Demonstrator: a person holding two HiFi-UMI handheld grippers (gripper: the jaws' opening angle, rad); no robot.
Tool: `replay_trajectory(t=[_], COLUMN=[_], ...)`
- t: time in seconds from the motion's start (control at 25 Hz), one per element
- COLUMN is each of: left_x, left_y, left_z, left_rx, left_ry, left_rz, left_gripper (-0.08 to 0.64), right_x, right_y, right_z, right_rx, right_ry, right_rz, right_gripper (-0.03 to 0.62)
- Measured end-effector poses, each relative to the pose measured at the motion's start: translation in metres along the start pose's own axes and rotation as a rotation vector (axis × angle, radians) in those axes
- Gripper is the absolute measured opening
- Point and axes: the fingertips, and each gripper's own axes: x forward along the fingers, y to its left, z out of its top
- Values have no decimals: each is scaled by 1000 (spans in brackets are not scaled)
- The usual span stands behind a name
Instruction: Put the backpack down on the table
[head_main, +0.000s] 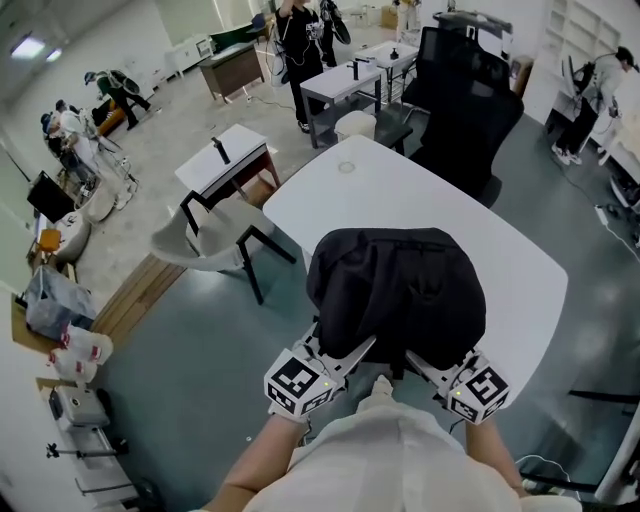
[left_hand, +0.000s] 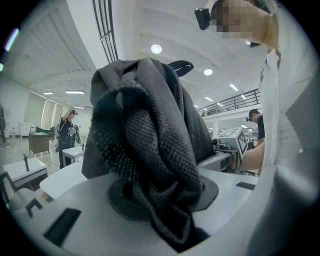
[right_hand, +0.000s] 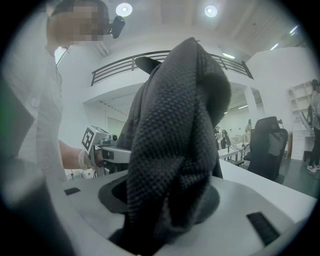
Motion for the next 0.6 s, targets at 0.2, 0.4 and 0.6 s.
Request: replay_trajectory(t=[0.2,0.4,0.6], left_x=[43,72,89], left_y=[29,47,68], left_z=[12,23,28], left_rx=[-2,7,18], left_ry=[6,-1,-3], left_rz=[-9,-16,-37], left_gripper=[143,143,143], right_x=[14,22,36], right_y=[-49,-83,-104], right_z=[9,17,21], right_rx=[10,5,4], right_ry=[-5,-14,-16], right_rz=[-4,-12,-35], right_gripper=[215,215,213])
